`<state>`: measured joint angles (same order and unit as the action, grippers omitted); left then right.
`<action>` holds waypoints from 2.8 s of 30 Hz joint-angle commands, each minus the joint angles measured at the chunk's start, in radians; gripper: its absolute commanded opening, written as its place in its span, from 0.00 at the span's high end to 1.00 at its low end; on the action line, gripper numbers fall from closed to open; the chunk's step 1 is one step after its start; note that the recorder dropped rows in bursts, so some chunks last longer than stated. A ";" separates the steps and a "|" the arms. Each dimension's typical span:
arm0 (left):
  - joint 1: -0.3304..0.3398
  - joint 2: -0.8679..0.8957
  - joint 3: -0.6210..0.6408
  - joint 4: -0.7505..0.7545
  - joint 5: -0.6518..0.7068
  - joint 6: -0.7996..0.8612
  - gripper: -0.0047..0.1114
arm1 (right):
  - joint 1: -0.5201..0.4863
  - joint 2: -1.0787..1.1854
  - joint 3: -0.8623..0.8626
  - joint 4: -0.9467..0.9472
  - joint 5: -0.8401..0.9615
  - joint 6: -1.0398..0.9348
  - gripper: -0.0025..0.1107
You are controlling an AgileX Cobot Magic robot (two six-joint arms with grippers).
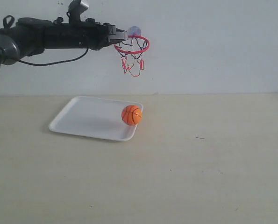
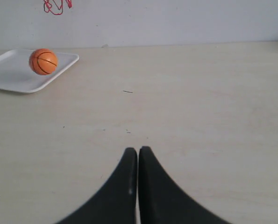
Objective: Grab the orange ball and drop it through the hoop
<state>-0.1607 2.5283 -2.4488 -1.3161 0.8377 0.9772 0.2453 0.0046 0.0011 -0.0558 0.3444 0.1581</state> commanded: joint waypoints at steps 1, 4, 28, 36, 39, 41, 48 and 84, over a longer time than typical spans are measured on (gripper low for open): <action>0.064 -0.059 -0.006 0.050 0.120 -0.074 0.92 | -0.004 -0.005 -0.001 -0.006 -0.011 -0.004 0.98; 0.109 -0.079 -0.004 0.106 0.205 -0.149 0.92 | -0.004 -0.005 -0.001 -0.006 -0.011 -0.004 0.98; 0.186 -0.898 1.216 0.255 0.047 -0.093 0.92 | -0.004 -0.005 -0.001 -0.006 -0.011 -0.004 0.98; 0.186 -1.311 1.740 0.189 0.054 -0.055 0.92 | -0.004 -0.005 -0.001 -0.006 -0.011 -0.004 0.98; 0.186 -1.454 1.888 0.103 0.072 -0.055 0.92 | -0.004 -0.005 -0.001 -0.006 -0.011 -0.004 0.98; 0.186 -1.551 1.970 0.077 0.188 -0.055 0.92 | -0.004 -0.005 -0.001 -0.006 -0.011 -0.004 0.98; 0.186 -1.714 2.020 0.074 0.383 -0.038 0.92 | -0.004 -0.005 -0.001 -0.006 -0.011 -0.004 0.98; 0.186 -2.322 2.020 0.048 -0.199 -0.037 0.92 | -0.004 -0.005 -0.001 -0.006 -0.011 -0.004 0.98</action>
<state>0.0266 0.2598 -0.4340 -1.2516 0.7360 0.9465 0.2453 0.0046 0.0011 -0.0558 0.3444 0.1581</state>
